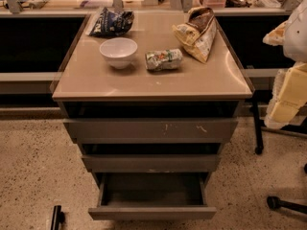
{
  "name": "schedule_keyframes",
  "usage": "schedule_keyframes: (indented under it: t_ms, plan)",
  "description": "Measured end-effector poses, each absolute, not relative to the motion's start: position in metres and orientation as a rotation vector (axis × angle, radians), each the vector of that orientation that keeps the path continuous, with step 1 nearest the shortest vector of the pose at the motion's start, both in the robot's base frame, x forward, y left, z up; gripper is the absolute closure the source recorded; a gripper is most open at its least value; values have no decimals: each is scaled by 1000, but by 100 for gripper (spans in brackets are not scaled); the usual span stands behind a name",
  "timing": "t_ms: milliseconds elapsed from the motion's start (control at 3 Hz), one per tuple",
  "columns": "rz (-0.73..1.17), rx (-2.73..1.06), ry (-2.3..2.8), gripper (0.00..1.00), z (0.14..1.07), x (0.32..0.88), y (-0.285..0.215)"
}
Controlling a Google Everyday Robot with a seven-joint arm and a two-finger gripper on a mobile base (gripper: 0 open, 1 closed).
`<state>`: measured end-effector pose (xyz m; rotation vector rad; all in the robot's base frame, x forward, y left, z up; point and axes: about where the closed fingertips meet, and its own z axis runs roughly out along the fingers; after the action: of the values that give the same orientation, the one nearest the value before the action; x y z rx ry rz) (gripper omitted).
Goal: Close bottom drawer
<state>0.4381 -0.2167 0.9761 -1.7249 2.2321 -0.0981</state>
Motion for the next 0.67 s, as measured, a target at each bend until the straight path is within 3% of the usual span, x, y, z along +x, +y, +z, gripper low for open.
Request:
schedule_keyframes:
  t_ms: [667]
  plan:
    - [-80,-1687,2211,0,960,433,-214]
